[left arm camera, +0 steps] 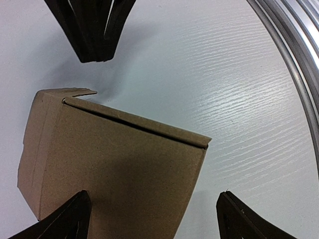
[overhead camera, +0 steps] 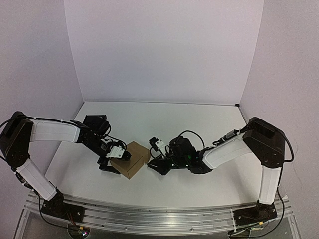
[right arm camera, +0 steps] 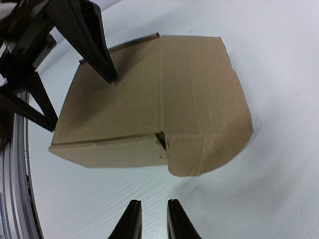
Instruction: Fold the paper box
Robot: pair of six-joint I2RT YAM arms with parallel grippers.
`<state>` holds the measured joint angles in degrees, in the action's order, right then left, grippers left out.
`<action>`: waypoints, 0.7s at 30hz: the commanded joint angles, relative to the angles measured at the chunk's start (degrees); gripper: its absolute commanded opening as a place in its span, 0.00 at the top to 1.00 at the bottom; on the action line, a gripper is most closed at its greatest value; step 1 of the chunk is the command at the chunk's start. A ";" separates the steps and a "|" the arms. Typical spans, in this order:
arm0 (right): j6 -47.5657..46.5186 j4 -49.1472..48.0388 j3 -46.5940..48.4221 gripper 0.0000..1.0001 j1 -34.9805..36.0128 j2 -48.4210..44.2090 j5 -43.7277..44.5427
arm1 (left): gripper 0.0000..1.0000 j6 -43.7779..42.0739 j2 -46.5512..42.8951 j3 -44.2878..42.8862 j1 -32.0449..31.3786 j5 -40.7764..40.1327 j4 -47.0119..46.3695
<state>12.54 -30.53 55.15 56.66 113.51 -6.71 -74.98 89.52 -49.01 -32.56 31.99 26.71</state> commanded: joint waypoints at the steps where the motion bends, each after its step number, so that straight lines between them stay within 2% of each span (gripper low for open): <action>1: 8.79 -4.51 2.51 0.87 0.10 4.78 1.36 | 0.10 0.89 0.26 2.14 -0.14 -0.50 3.19; 7: 6.77 -5.01 4.39 1.00 0.07 6.54 8.04 | 0.10 0.68 0.23 2.28 -0.14 -0.64 3.19; 9: 6.77 -5.18 4.50 1.00 0.09 6.87 9.59 | 0.10 0.67 0.14 2.34 -0.14 -0.70 3.26; 15: 7.14 -6.59 7.35 1.00 0.08 9.68 5.66 | 0.10 0.74 0.13 2.24 -0.13 -0.68 3.34; 21: 6.87 -6.99 8.80 1.00 0.10 11.02 5.71 | 0.10 0.46 0.39 2.07 -0.12 -0.65 3.34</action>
<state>19.18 -35.11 61.35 56.60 123.23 -0.21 -75.00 89.49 -48.62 -32.56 32.30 25.91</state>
